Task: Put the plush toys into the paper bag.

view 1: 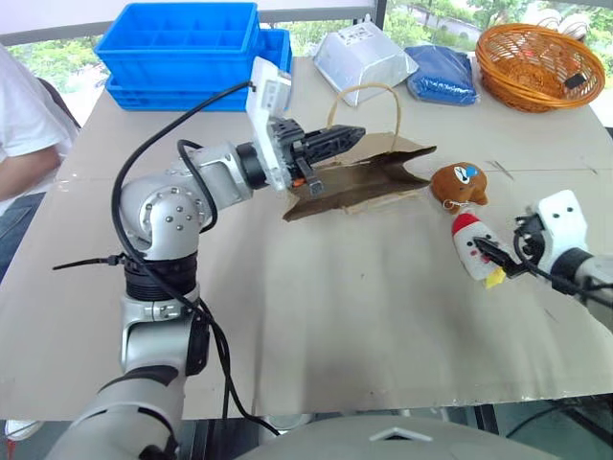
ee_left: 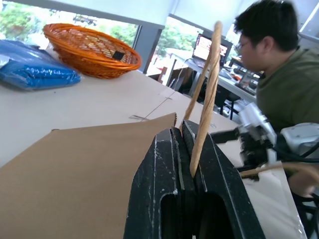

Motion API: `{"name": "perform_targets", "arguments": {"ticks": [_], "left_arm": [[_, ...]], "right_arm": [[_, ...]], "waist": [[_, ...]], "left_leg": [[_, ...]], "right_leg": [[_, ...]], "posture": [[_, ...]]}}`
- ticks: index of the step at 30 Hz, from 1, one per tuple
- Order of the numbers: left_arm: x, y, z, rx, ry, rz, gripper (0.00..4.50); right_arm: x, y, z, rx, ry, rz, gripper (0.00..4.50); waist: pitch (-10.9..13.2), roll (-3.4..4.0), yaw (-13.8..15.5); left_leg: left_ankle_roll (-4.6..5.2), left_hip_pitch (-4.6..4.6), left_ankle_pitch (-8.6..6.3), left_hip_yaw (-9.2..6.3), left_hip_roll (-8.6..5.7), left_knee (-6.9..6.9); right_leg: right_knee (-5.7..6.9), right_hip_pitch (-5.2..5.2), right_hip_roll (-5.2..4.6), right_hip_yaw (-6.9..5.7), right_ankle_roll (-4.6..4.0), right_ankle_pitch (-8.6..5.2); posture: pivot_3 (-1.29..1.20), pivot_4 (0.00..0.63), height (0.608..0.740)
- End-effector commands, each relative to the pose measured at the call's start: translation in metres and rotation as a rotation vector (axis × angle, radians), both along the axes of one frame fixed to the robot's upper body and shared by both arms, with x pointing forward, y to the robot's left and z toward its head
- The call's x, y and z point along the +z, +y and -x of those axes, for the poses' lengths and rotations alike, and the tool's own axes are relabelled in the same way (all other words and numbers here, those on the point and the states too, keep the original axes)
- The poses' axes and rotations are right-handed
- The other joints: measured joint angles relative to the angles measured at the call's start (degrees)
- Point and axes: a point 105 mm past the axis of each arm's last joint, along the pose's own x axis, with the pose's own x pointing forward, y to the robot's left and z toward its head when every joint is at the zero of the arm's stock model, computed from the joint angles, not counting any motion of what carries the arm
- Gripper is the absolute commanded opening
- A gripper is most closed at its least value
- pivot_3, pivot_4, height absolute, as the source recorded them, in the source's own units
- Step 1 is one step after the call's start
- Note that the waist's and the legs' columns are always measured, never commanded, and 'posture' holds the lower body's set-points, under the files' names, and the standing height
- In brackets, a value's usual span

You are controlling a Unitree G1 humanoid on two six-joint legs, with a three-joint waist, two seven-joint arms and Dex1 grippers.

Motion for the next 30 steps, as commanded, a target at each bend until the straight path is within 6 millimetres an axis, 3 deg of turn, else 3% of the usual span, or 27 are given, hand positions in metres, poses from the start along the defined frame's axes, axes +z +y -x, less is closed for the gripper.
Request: {"name": "perform_targets", "arguments": {"ticks": [1,5,9,14,19,23,26,30], "left_arm": [[0.018,-0.003,0.003,0.026,-0.056,0.019,0.0],[0.019,-0.002,-0.001,0.053,-0.036,0.042,0.0],[0.018,-0.004,-0.004,0.055,-0.014,0.063,0.0],[0.016,-0.007,-0.008,0.035,0.008,0.077,0.0],[0.007,-0.017,-0.004,-0.026,0.037,0.061,0.0],[0.001,-0.025,-0.001,-0.07,0.054,0.052,0.0],[0.004,-0.028,-0.002,-0.078,0.068,0.088,0.0],[0.015,-0.022,-0.011,-0.034,0.143,0.212,0.0]], "right_arm": [[-0.012,-0.001,0.005,-0.003,0.117,-0.032,3.66],[-0.011,0.001,0.013,0.018,0.148,-0.034,1.71],[-0.003,0.012,0.028,0.079,0.132,-0.094,0.02],[0.032,0.023,0.043,0.134,0.016,-0.265,0.02],[0.129,0.074,0.067,0.483,-0.321,-0.644,0.02],[0.183,0.096,0.046,0.498,-0.523,-0.756,0.02],[0.188,0.115,0.022,0.455,-0.582,-0.723,0.02],[0.149,0.135,0.006,0.437,-0.55,-0.598,0.02]], "waist": [[0.0,0.0,0.06],[-0.01,0.0,0.17],[-0.01,-0.01,0.6],[0.0,0.01,1.06],[0.02,0.02,0.63],[0.05,0.03,-0.56],[0.04,0.02,-0.53],[0.01,0.0,0.01]], "left_leg": [[0.0,0.0,0.0,0.01,-0.01,0.0],[0.0,0.01,0.0,0.03,-0.03,0.01],[0.0,-0.01,0.0,0.0,-0.03,0.01],[-0.01,-0.08,0.0,-0.03,-0.04,0.03],[0.0,-0.04,0.0,0.05,-0.02,0.02],[0.0,0.03,0.0,0.09,-0.02,0.02],[0.0,0.0,0.0,0.06,-0.02,0.02],[-0.22,-0.32,0.13,-0.03,0.01,0.03]], "right_leg": [[0.0,0.01,-0.01,0.0,0.0,0.0],[0.0,0.02,-0.01,0.01,0.01,0.0],[-0.03,0.02,-0.02,-0.02,0.02,0.0],[-0.06,0.0,0.0,-0.05,0.02,0.0],[-0.06,0.0,0.03,0.02,0.02,0.0],[-0.03,0.04,0.04,0.05,0.02,0.0],[-0.03,0.03,0.08,0.04,0.01,0.0],[-0.03,-0.23,-0.01,0.05,0.01,0.01]], "posture": [[0.0,0.15,0.74],[0.0,0.15,0.74],[0.0,0.15,0.74],[0.0,0.15,0.74],[0.0,0.15,0.74],[0.0,0.15,0.74],[0.0,0.15,0.74],[0.0,0.15,0.74]]}}
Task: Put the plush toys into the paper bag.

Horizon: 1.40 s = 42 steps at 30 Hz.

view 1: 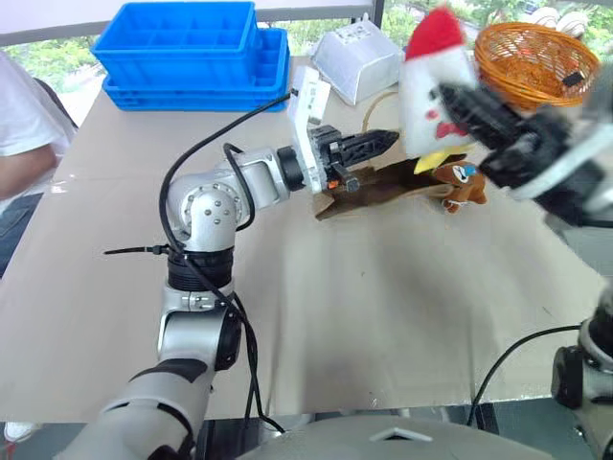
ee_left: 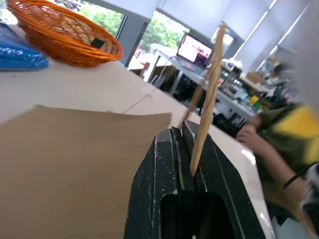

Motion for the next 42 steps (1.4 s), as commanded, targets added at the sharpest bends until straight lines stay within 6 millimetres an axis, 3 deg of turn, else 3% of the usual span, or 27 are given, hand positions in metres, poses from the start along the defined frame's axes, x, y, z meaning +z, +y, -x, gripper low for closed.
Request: {"name": "perform_targets", "arguments": {"ticks": [1,7,14,16,21,25,28,30,34,37,42], "left_arm": [[0.026,0.013,-0.008,0.057,0.041,0.144,0.0],[0.038,0.021,-0.016,0.105,0.163,0.294,0.0],[0.032,0.014,-0.002,0.063,0.175,0.239,0.0],[0.027,0.011,0.004,0.037,0.183,0.213,0.0],[0.014,0.01,0.013,0.003,0.236,0.2,0.0],[0.013,0.014,0.014,0.011,0.267,0.239,0.0],[0.015,0.018,0.014,0.018,0.281,0.27,0.0],[0.016,0.02,0.015,0.021,0.288,0.281,0.0],[0.012,0.031,0.013,0.062,0.29,0.269,0.0],[0.006,0.042,0.011,0.102,0.277,0.226,0.0],[0.001,0.053,0.012,0.132,0.225,0.148,0.0]], "right_arm": [[-0.028,0.011,-0.007,-0.046,-0.024,0.081,0.02],[-0.077,0.02,-0.016,-0.04,0.005,0.215,0.02],[-0.117,0.027,-0.035,-0.02,0.074,0.518,0.02],[-0.11,0.031,-0.043,0.002,0.185,0.422,0.02],[-0.062,0.046,-0.08,0.04,0.53,-0.135,0.02],[-0.055,0.061,-0.082,0.114,0.648,-0.223,0.02],[-0.062,0.071,-0.072,0.167,0.674,-0.18,1.02],[-0.065,0.074,-0.061,0.215,0.663,-0.141,1.92],[-0.078,0.062,-0.041,0.195,0.581,0.076,3.74],[-0.088,0.042,-0.024,0.176,0.51,0.243,3.74],[-0.066,0.008,-0.008,0.163,0.38,0.245,3.74]], "waist": [[-0.02,-0.03,0.28],[-0.02,-0.03,0.19],[-0.02,-0.03,-0.23],[-0.02,-0.03,-0.28],[-0.01,-0.01,-0.32],[-0.03,0.01,0.08],[-0.03,0.02,-0.08],[-0.03,0.02,-0.17],[-0.04,0.03,-0.22],[-0.04,0.04,-0.18],[-0.04,0.04,-0.27]], "left_leg": [[-0.05,-0.34,0.03,-0.07,0.0,0.05],[-0.07,-0.75,0.04,-0.02,-0.16,0.09],[-0.13,-0.6,0.08,0.03,-0.23,0.12],[-0.16,-0.56,0.1,0.03,-0.22,0.12],[-0.36,-0.58,0.22,-0.03,-0.07,0.08],[-0.4,-0.72,0.24,-0.46,-0.11,0.01],[-0.39,-0.87,0.23,-0.6,-0.25,0.0],[-0.39,-1.0,0.23,-0.68,-0.29,0.01],[-0.39,-1.1,0.24,-0.84,-0.38,0.03],[-0.38,-1.1,0.25,-0.89,-0.47,0.03],[-0.37,-1.09,0.26,-0.83,-0.59,0.04]], "right_leg": [[0.02,-0.28,-0.02,-0.04,0.01,0.01],[0.09,-0.7,-0.68,-0.3,0.1,0.08],[0.18,-0.65,-0.49,-0.27,0.1,0.08],[0.2,-0.65,-0.47,-0.22,0.09,0.09],[0.22,-0.69,-0.59,-0.22,-0.12,0.21],[0.2,-0.69,-0.67,-0.5,-0.15,0.23],[0.16,-0.71,-0.79,-0.63,-0.14,0.23],[0.16,-0.78,-0.8,-0.68,-0.14,0.23],[0.16,-0.84,-0.77,-0.83,-0.13,0.23],[0.15,-0.82,-0.68,-0.89,-0.12,0.22],[0.11,-0.81,-0.64,-0.98,-0.11,0.21]], "posture": [[0.0,0.15,0.74],[0.0,0.15,0.74],[0.0,0.15,0.74],[0.0,0.15,0.74],[0.0,0.15,0.74],[0.0,0.15,0.74],[0.0,0.15,0.74],[0.0,0.15,0.74],[0.0,0.15,0.74],[0.0,0.15,0.74],[0.0,0.15,0.74]]}}
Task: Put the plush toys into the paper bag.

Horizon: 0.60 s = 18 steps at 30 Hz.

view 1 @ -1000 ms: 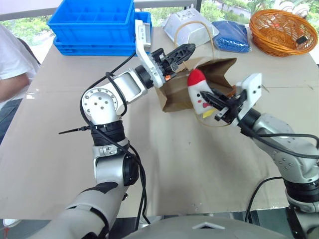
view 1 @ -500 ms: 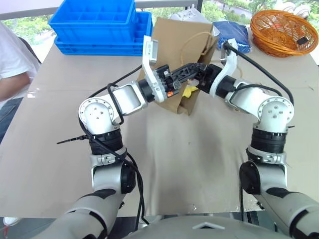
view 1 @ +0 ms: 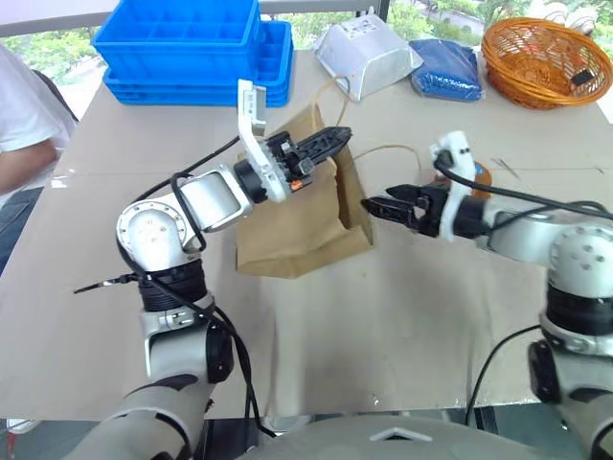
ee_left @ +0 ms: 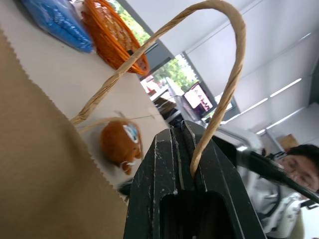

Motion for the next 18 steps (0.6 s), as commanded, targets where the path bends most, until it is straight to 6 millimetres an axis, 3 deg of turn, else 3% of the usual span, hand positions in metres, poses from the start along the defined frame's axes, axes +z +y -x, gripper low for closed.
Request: {"name": "perform_targets", "arguments": {"ticks": [1,4,6,8,14,18], "left_arm": [[0.011,0.0,0.007,-0.016,-0.1,-0.043,0.0],[0.013,0.001,0.009,-0.036,-0.164,-0.104,0.0],[0.018,0.004,0.01,-0.051,-0.243,-0.182,0.0],[0.025,0.006,0.01,-0.069,-0.312,-0.233,0.0],[0.041,0.0,0.009,-0.095,-0.411,-0.255,0.0],[0.037,-0.011,0.01,-0.108,-0.421,-0.251,0.0]], "right_arm": [[0.036,-0.015,0.012,0.025,-0.161,-0.055,4.26],[0.057,-0.029,0.019,0.018,-0.251,-0.097,4.41],[0.071,-0.05,0.015,-0.072,-0.321,-0.096,4.41],[0.071,-0.07,0.006,-0.178,-0.365,0.0,4.41],[0.029,-0.11,-0.036,-0.406,-0.306,0.337,4.41],[-0.03,-0.107,-0.078,-0.42,-0.135,0.36,4.41]], "waist": [[0.0,0.0,0.02],[0.0,0.0,0.03],[0.0,0.0,0.05],[0.0,0.0,0.13],[0.0,-0.02,0.05],[-0.01,-0.05,-0.38]], "left_leg": [[0.0,0.0,0.0,0.02,-0.02,0.01],[0.0,0.02,0.01,0.03,-0.05,0.02],[-0.01,0.04,0.01,0.0,-0.05,0.02],[-0.01,0.03,0.01,0.02,-0.06,0.02],[-0.01,0.06,0.01,0.12,-0.04,0.02],[-0.01,0.08,0.02,0.15,0.08,0.04]], "right_leg": [[0.0,0.0,0.03,0.01,0.0,0.0],[0.0,0.02,0.05,0.03,0.0,0.0],[0.01,0.04,0.09,0.02,-0.01,0.0],[0.0,0.04,0.11,0.02,-0.01,-0.01],[-0.08,0.11,0.08,0.1,0.01,-0.02],[-0.04,0.1,0.07,0.33,0.01,-0.01]], "posture": [[0.0,0.15,0.74],[0.0,0.15,0.74],[0.0,0.15,0.74],[0.0,0.15,0.74],[0.0,0.15,0.74],[0.0,0.15,0.74]]}}
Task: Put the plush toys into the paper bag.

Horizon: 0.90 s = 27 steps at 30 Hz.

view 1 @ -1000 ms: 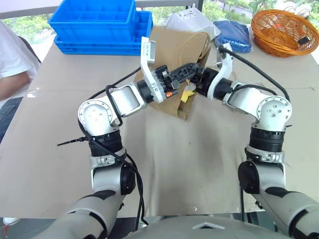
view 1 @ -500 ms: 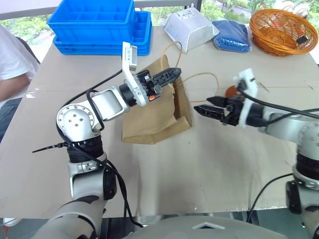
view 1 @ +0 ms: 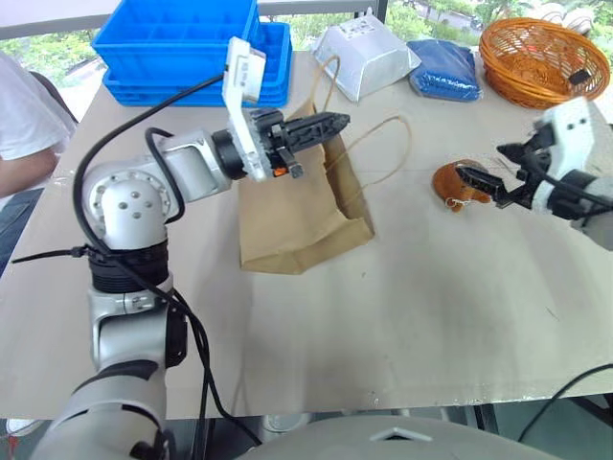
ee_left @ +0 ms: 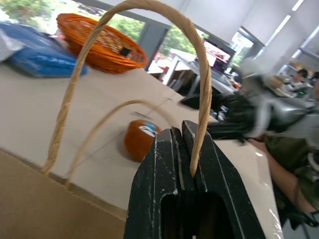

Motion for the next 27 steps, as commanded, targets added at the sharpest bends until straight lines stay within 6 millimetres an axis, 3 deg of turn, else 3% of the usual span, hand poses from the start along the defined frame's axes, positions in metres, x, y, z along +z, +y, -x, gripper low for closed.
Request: {"name": "perform_targets", "arguments": {"ticks": [1,3,4,5,9,11,13,18,21,23,25,27], "left_arm": [[0.01,-0.011,0.008,-0.025,-0.074,0.012,0.0],[0.009,-0.014,0.008,-0.029,-0.074,0.017,0.0],[0.009,-0.015,0.009,-0.03,-0.075,0.019,0.0],[0.008,-0.016,0.01,-0.03,-0.075,0.02,0.0],[0.006,-0.014,0.01,-0.005,-0.068,0.031,0.0],[0.005,-0.013,0.012,0.002,-0.058,0.043,0.0],[0.002,-0.012,0.015,0.002,-0.051,0.043,0.0],[-0.003,-0.009,0.017,-0.002,-0.034,0.046,0.0],[-0.004,-0.008,0.018,-0.02,-0.021,0.049,0.0],[-0.007,-0.007,0.02,-0.035,-0.013,0.044,0.0],[-0.008,-0.007,0.023,-0.049,-0.01,0.044,0.0],[-0.007,-0.007,0.022,-0.045,-0.015,0.055,0.0]], "right_arm": [[-0.043,0.001,-0.041,-0.047,0.083,-0.011,4.41],[-0.059,-0.005,-0.054,-0.07,0.091,0.074,4.41],[-0.064,-0.007,-0.058,-0.062,0.086,0.128,3.81],[-0.068,-0.008,-0.06,-0.048,0.084,0.167,3.7],[-0.072,-0.005,-0.06,0.021,0.05,0.244,1.89],[-0.062,-0.005,-0.056,0.055,-0.035,0.268,0.89],[-0.034,0.001,-0.043,0.11,-0.149,0.17,0.06],[0.063,0.027,0.023,0.337,-0.39,-0.263,0.06],[0.105,0.051,0.043,0.42,-0.526,-0.413,0.06],[0.134,0.065,0.048,0.445,-0.592,-0.634,0.06],[0.145,0.077,0.044,0.445,-0.578,-0.785,0.06],[0.136,0.096,0.04,0.475,-0.509,-0.818,0.06]], "waist": [[-0.02,-0.07,-0.32],[0.02,0.0,-0.13],[0.03,0.01,-0.05],[0.0,-0.02,0.05],[-0.01,-0.04,0.16],[-0.01,-0.04,0.19],[-0.01,-0.03,0.29],[0.14,0.2,0.32],[0.13,0.19,-0.09],[0.12,0.18,-0.25],[0.13,0.19,-0.4],[0.13,0.2,-0.19]], "left_leg": [[-0.01,0.05,0.0,0.07,0.01,0.01],[-0.03,0.11,0.02,0.19,0.02,0.0],[-0.03,0.1,0.02,0.15,0.04,0.0],[-0.03,0.08,0.02,0.14,0.08,-0.01],[-0.04,0.03,0.02,0.01,0.1,0.01],[-0.04,0.01,0.02,-0.04,0.1,0.01],[-0.04,-0.01,0.02,-0.1,0.1,0.01],[-0.05,-0.17,0.02,-0.25,0.1,0.01],[-0.04,-0.06,0.02,-0.2,0.11,0.01],[-0.04,0.08,0.02,-0.18,0.13,0.01],[-0.06,0.23,0.03,-0.11,0.14,-0.02],[-0.23,0.27,0.13,-0.14,0.13,-0.06]], "right_leg": [[0.0,0.01,0.08,0.02,-0.01,0.01],[0.03,0.0,0.11,0.06,-0.01,0.01],[0.05,-0.01,0.1,0.09,-0.01,0.01],[0.04,-0.03,0.1,0.09,-0.01,0.01],[-0.01,0.0,-0.03,0.05,-0.01,0.01],[-0.01,0.0,-0.21,0.03,-0.01,0.01],[-0.01,0.0,-0.22,-0.01,-0.01,0.01],[0.01,-0.09,-0.22,-0.11,0.0,0.01],[0.02,-0.03,-0.2,-0.07,0.0,0.01],[0.06,0.06,-0.09,-0.07,-0.01,0.01],[0.18,0.09,0.01,-0.02,-0.02,0.01],[0.26,0.09,0.13,0.03,-0.03,0.01]], "posture": [[0.0,0.15,0.74],[0.0,0.15,0.74],[0.0,0.15,0.74],[0.0,0.15,0.74],[0.0,0.15,0.74],[0.0,0.15,0.74],[0.0,0.15,0.74],[0.0,0.15,0.74],[0.0,0.15,0.74],[0.0,0.15,0.74],[0.0,0.15,0.74],[0.0,0.15,0.74]]}}
